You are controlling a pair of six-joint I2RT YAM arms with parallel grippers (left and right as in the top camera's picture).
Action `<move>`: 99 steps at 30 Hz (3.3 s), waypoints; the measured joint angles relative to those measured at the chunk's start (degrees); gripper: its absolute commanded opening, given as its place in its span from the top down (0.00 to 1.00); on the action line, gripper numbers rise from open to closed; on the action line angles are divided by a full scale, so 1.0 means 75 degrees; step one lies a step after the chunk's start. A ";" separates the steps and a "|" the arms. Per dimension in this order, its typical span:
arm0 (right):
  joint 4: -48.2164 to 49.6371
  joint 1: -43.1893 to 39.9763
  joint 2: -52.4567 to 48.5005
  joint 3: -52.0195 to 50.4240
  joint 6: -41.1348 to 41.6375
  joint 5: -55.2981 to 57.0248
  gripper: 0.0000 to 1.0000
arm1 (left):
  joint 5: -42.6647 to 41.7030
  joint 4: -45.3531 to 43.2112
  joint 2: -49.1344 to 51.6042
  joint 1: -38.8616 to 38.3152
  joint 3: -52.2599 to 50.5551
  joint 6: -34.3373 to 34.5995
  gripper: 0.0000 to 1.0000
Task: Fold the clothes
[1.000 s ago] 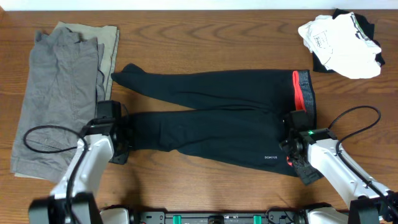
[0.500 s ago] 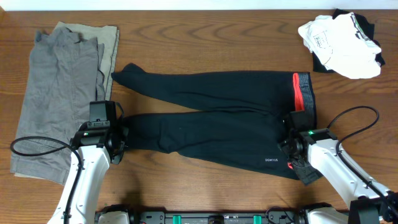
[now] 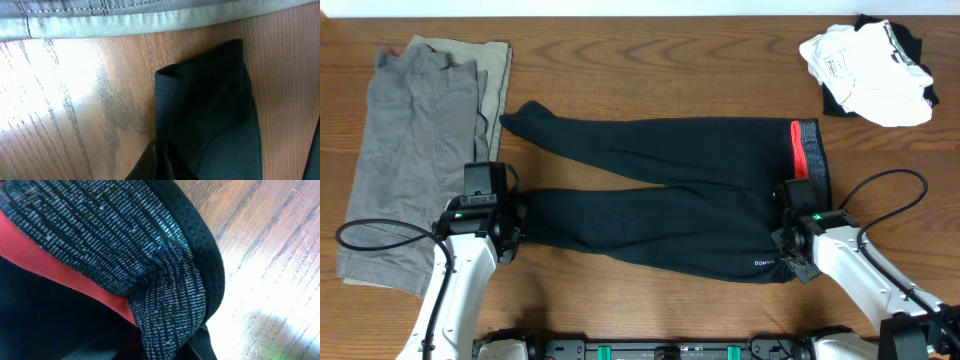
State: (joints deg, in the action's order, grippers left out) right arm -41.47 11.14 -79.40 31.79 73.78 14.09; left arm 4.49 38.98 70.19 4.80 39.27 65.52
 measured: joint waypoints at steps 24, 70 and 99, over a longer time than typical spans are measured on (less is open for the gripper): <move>-0.3786 -0.0592 0.3287 0.1285 -0.1920 -0.0886 0.99 | 0.0000 0.0003 -0.2005 -0.0006 0.0254 -0.1352 0.94; 0.3803 -0.1454 -0.0388 0.1303 -0.4409 -0.0396 0.99 | 0.0128 -0.7426 0.2101 -0.0912 0.0286 -0.1798 0.94; 0.4028 -0.1381 -0.1504 0.2515 -0.7096 -0.2291 0.01 | 0.0023 -0.7778 0.2270 -0.0912 0.0315 -0.3235 0.02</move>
State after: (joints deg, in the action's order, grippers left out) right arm -11.27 0.78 -90.67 50.65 20.56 -3.09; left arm 4.67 -19.35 87.22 -2.04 41.63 41.25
